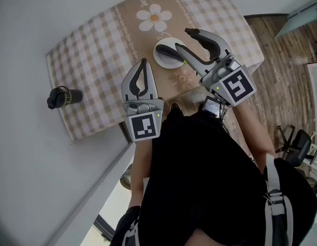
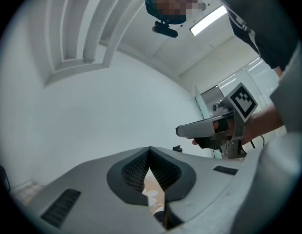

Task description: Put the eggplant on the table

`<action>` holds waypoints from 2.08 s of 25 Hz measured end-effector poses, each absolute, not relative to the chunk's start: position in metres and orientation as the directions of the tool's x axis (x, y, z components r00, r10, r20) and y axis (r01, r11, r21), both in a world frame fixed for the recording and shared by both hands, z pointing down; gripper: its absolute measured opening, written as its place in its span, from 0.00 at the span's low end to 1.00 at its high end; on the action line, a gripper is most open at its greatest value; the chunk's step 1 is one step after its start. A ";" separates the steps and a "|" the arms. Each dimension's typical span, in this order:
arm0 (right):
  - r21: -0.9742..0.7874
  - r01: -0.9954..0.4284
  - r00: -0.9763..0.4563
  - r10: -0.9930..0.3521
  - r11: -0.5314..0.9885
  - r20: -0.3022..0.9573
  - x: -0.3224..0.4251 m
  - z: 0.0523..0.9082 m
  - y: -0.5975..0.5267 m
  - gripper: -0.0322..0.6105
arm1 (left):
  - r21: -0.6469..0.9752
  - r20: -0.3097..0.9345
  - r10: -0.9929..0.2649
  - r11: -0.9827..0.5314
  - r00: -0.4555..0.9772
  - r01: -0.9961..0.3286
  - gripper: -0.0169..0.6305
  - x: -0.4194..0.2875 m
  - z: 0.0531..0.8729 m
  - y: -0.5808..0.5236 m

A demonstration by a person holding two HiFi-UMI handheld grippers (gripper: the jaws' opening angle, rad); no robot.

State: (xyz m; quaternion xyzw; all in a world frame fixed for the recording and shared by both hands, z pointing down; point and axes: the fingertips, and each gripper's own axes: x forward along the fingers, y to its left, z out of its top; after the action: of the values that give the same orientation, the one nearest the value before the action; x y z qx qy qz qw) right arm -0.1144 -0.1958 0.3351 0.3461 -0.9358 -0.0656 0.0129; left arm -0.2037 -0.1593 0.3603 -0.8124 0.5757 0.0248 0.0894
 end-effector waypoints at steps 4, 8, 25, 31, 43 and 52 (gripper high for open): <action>0.132 -0.644 -0.761 -0.649 0.753 -0.008 -0.115 0.341 -0.191 0.32 | -0.111 -0.151 -0.929 -0.324 0.339 -0.939 0.03 -0.203 0.360 -0.158; 0.137 -0.664 -0.742 -0.671 0.735 0.010 -0.110 0.348 -0.189 0.22 | -0.110 -0.149 -0.929 -0.326 0.340 -0.939 0.03 -0.203 0.364 -0.158; 0.126 -0.691 -0.715 -0.699 0.712 0.028 -0.100 0.370 -0.184 0.06 | -0.092 -0.112 -0.933 -0.333 0.342 -0.938 0.03 -0.198 0.382 -0.152; 0.128 -0.692 -0.710 -0.702 0.710 0.059 -0.099 0.379 -0.182 0.06 | -0.086 -0.111 -0.932 -0.336 0.345 -0.938 0.03 -0.199 0.384 -0.150; 0.144 -0.684 -0.706 -0.698 0.715 0.117 -0.101 0.396 -0.177 0.06 | -0.078 -0.102 -0.933 -0.339 0.346 -0.938 0.03 -0.198 0.392 -0.144; 0.125 -0.687 -0.704 -0.699 0.715 0.124 -0.102 0.400 -0.180 0.06 | -0.069 -0.096 -0.936 -0.334 0.339 -0.940 0.03 -0.204 0.395 -0.146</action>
State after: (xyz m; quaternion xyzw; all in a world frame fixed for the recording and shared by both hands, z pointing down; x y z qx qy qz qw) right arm -0.1025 -0.1801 0.3998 0.3757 -0.9225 -0.0348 0.0815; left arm -0.2035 -0.1463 0.3945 -0.8164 0.5745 0.0194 0.0558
